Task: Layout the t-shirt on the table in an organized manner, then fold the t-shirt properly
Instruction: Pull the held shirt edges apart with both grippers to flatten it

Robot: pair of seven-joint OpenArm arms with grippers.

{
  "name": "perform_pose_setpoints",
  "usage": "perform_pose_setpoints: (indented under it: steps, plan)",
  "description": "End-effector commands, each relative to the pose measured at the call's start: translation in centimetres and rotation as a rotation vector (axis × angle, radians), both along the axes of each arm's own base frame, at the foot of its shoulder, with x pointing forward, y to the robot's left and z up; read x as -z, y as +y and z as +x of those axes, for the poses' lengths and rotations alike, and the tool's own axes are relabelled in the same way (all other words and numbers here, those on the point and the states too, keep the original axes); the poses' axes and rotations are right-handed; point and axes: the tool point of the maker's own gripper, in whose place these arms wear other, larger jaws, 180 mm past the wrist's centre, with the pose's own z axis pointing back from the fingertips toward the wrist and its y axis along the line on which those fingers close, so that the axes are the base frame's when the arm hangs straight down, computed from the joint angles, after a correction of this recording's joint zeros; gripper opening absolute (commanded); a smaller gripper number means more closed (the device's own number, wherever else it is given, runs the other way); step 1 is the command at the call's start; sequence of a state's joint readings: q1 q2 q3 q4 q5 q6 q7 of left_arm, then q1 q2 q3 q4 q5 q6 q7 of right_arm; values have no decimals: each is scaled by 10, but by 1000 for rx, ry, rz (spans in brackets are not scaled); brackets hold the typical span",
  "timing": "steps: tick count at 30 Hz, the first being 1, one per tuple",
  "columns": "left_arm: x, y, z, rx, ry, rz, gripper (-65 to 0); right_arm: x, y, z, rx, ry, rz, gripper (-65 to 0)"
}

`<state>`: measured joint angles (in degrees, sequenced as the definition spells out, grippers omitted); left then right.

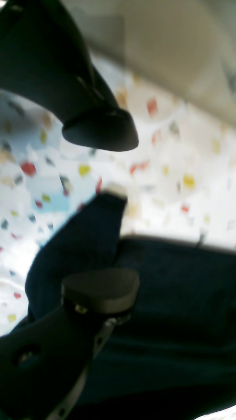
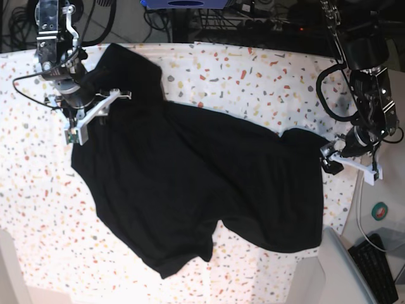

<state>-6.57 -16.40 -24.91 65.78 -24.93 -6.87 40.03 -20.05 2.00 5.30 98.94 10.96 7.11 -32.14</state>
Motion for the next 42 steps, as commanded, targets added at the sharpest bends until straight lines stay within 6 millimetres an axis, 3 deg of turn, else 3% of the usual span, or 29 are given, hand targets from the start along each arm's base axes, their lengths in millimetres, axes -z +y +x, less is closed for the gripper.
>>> perform_pose_setpoints:
  steps: [1, 7, 10, 14, 17, 22, 25, 29, 33, 36, 42]
  plan:
    - [-10, 10, 10, 2, -22, 30, -168, -9, -2, 6, 3, -39, 0, -447]
    - [18, 2, 13, 22, -15, 61, -402, -6, -2, 1, 3, -28, 0, -447]
    - [21, -2, 10, 36, -7, 64, -477, -6, -2, 1, 3, -28, -1, -447]
    - [24, 0, 4, 32, 1, 65, -642, -1, -6, 1, -9, -14, -14, -447]
    - [18, -1, 3, 46, -16, 84, -650, 8, -9, 1, 1, 9, -15, -447]
    - [-6, -11, -30, 128, -63, 171, -650, 20, -11, -3, 5, 42, -15, -447]
    - [-8, -19, -57, 169, -49, 196, -650, 21, -9, -1, -2, 43, -12, -447]
    - [-10, -2, -95, 135, -17, 228, -650, 19, -7, 4, -2, 32, -9, -447]
    - [-22, 4, -121, 142, -5, 266, -650, 19, -7, 5, -2, 30, -9, -447]
    - [-28, -2, -132, 176, 3, 284, -650, 14, -7, 14, -2, 10, -9, -447]
    - [-17, 13, -150, 220, 105, 421, -650, 9, 5, 24, -40, -7, -2, -447]
